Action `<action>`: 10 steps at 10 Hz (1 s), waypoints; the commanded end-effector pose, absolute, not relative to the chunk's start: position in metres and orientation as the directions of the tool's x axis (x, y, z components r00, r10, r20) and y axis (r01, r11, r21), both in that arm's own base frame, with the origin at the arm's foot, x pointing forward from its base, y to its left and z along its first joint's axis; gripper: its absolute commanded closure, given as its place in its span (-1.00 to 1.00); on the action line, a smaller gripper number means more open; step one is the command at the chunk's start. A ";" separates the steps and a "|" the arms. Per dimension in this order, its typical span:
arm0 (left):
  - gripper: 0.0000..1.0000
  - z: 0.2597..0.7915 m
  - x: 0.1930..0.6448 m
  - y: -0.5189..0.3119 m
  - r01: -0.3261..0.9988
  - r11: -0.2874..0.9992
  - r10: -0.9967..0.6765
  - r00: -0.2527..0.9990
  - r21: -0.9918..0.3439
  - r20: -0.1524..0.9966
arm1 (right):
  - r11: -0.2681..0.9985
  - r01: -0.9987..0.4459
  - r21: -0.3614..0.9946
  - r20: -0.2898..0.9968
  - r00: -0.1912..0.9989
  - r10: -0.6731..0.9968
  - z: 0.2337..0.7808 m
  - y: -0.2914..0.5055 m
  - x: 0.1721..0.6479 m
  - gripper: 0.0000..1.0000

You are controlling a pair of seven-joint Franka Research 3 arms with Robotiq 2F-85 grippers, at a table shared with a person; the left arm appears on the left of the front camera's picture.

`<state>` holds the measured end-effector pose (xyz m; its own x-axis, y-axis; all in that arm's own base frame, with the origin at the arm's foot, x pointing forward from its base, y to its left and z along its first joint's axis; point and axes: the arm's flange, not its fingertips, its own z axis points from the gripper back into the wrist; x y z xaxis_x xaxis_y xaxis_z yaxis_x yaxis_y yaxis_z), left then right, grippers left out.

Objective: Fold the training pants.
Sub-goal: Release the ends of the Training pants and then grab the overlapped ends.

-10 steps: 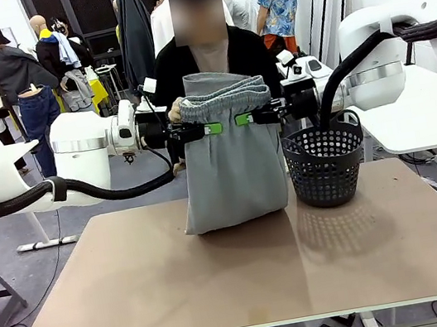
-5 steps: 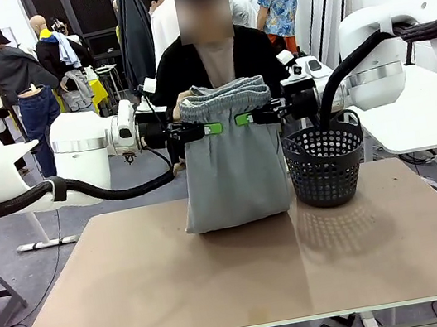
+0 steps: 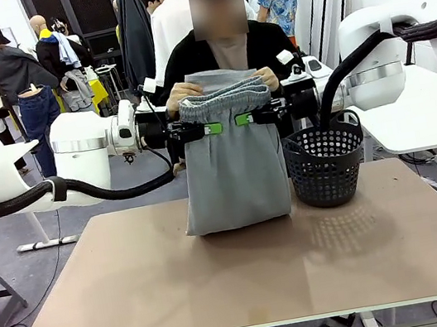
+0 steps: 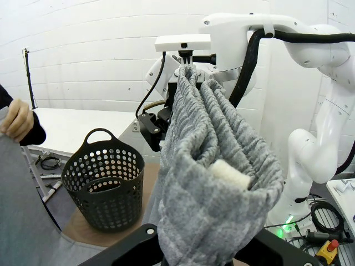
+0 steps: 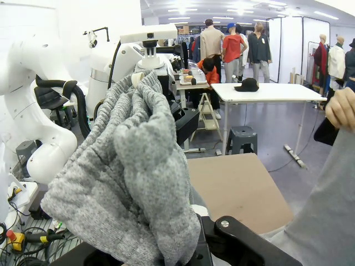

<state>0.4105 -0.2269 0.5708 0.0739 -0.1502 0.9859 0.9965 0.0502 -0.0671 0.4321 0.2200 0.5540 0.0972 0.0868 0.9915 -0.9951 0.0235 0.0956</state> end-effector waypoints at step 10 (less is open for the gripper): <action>1.00 0.574 0.408 -0.226 0.996 0.053 -0.132 0.075 -0.068 0.988 | 0.022 -0.996 0.092 0.992 0.094 0.087 0.556 0.221 0.430 1.00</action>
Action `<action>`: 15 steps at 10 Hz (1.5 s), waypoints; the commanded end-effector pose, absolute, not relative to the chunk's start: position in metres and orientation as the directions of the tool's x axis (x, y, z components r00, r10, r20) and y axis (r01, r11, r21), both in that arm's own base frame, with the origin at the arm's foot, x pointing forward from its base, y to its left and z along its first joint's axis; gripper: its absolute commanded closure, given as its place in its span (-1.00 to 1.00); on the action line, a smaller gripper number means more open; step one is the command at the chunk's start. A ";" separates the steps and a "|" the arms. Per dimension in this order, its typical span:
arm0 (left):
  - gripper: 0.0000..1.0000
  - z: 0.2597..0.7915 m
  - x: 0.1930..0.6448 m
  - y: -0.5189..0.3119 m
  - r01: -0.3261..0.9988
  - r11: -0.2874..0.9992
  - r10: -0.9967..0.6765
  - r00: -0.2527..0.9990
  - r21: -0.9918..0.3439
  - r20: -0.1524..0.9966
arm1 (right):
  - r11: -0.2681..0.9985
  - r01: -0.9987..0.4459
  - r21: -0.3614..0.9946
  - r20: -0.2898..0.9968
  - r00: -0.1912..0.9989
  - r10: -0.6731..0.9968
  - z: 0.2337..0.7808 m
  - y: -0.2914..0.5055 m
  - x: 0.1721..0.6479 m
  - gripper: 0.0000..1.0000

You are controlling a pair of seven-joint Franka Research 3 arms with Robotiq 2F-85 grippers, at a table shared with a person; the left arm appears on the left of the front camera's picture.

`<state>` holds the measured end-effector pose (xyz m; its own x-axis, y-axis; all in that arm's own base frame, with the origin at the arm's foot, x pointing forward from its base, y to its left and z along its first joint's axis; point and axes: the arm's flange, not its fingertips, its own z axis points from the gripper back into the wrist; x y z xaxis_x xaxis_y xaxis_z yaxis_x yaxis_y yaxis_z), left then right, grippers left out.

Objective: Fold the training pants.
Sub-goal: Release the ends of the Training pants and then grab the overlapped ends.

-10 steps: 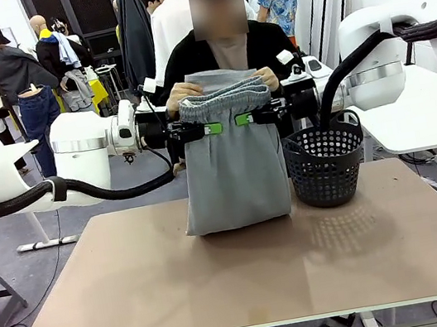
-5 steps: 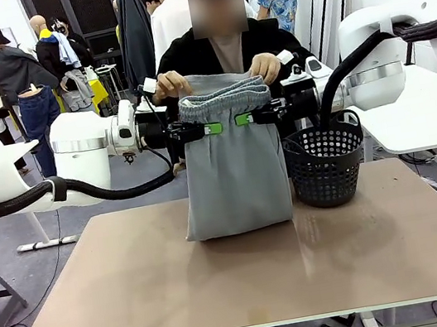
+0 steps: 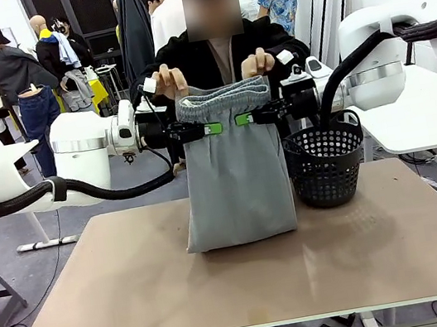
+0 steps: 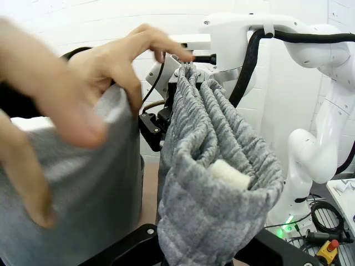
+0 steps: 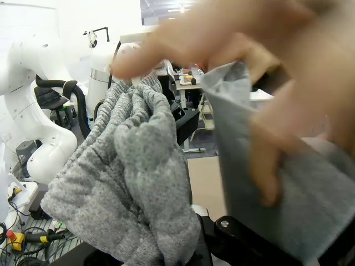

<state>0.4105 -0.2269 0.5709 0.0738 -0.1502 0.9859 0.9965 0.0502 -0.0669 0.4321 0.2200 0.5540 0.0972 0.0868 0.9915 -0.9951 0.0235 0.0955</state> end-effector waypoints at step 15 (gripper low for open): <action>1.00 0.574 0.408 -0.226 0.996 0.053 -0.132 0.075 -0.068 0.988 | 0.022 -0.996 0.092 0.992 0.094 0.087 0.556 0.221 0.430 1.00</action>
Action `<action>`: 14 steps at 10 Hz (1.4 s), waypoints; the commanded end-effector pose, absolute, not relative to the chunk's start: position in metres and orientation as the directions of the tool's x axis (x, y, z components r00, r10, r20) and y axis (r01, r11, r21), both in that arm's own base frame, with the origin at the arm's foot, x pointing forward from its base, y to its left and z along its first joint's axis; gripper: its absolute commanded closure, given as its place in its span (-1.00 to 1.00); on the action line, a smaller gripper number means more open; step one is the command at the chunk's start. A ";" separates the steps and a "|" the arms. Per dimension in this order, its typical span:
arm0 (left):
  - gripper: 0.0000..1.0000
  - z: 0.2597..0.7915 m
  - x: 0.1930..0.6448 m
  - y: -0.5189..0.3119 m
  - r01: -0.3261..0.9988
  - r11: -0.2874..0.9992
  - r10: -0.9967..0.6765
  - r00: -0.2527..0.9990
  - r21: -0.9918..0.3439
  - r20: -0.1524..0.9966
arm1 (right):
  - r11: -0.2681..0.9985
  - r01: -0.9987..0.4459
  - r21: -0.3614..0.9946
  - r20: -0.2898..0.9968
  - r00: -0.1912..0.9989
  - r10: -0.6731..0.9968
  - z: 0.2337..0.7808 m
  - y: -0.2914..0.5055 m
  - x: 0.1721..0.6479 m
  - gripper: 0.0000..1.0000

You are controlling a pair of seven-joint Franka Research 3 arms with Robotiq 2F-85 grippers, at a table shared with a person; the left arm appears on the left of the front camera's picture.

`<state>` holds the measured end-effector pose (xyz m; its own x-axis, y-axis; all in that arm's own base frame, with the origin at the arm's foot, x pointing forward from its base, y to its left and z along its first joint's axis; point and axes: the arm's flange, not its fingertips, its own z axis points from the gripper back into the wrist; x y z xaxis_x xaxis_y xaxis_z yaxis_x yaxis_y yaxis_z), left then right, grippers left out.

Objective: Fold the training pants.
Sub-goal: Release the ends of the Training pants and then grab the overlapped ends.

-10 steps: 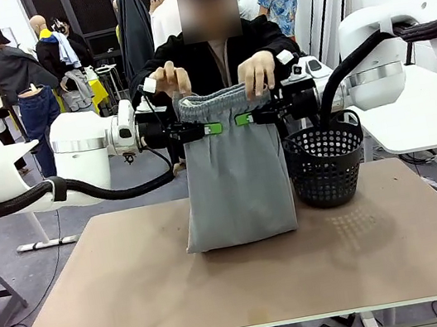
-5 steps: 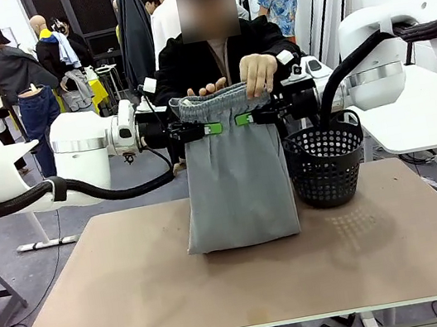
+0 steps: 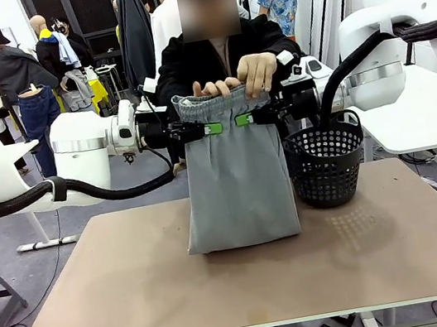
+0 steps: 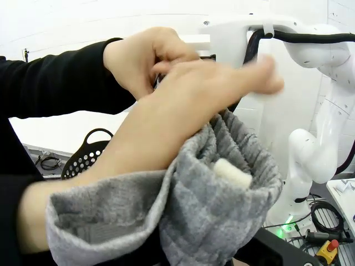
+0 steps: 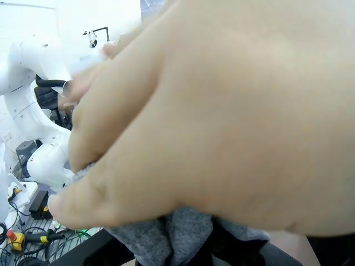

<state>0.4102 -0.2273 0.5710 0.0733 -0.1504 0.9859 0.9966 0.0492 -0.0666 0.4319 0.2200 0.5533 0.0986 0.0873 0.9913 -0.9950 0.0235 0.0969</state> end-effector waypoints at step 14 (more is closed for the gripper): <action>1.00 0.574 0.408 -0.226 0.996 0.053 -0.132 0.075 -0.068 0.988 | 0.022 -0.996 0.092 0.992 0.094 0.087 0.556 0.221 0.430 1.00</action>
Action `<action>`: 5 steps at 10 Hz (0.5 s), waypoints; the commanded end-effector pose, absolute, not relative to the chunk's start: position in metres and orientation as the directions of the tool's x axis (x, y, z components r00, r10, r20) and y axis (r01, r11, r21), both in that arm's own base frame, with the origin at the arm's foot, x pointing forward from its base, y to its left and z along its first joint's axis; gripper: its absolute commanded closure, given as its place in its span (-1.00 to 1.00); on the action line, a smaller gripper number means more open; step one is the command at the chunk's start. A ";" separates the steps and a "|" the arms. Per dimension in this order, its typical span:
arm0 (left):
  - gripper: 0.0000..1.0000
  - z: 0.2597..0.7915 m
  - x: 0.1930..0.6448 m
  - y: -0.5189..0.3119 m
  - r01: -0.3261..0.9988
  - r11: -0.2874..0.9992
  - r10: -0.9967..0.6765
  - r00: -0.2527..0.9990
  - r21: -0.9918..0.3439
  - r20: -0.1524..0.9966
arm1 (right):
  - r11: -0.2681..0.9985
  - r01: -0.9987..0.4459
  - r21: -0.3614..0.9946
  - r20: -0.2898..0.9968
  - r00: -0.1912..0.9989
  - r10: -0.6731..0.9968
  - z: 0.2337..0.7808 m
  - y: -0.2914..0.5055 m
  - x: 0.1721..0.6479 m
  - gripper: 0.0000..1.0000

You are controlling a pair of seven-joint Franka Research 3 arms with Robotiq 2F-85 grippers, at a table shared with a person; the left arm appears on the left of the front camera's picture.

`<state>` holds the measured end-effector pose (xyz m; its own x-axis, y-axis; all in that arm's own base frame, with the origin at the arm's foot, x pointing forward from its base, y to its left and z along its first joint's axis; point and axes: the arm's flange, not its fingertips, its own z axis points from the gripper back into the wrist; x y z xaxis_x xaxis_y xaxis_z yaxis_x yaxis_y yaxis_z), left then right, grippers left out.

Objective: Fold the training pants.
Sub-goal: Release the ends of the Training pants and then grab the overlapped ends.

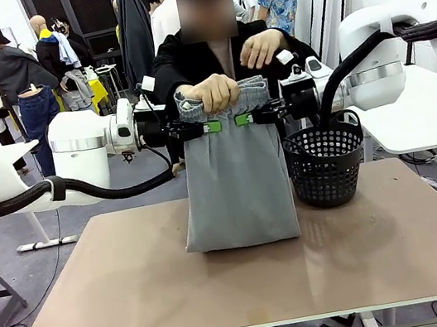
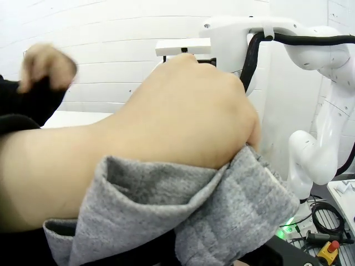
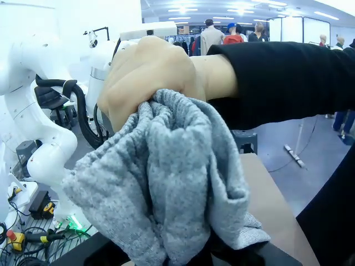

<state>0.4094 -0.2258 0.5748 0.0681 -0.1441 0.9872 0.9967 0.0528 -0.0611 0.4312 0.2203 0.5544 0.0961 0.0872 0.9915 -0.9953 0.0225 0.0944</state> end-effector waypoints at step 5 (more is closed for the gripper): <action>1.00 0.574 0.408 -0.226 0.996 0.053 -0.132 0.075 -0.068 0.988 | 0.022 -0.996 0.092 0.992 0.094 0.087 0.556 0.221 0.430 1.00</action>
<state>0.4094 -0.2256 0.5744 0.0689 -0.1442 0.9871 0.9967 0.0532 -0.0618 0.4312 0.2203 0.5544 0.0960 0.0872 0.9916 -0.9953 0.0225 0.0944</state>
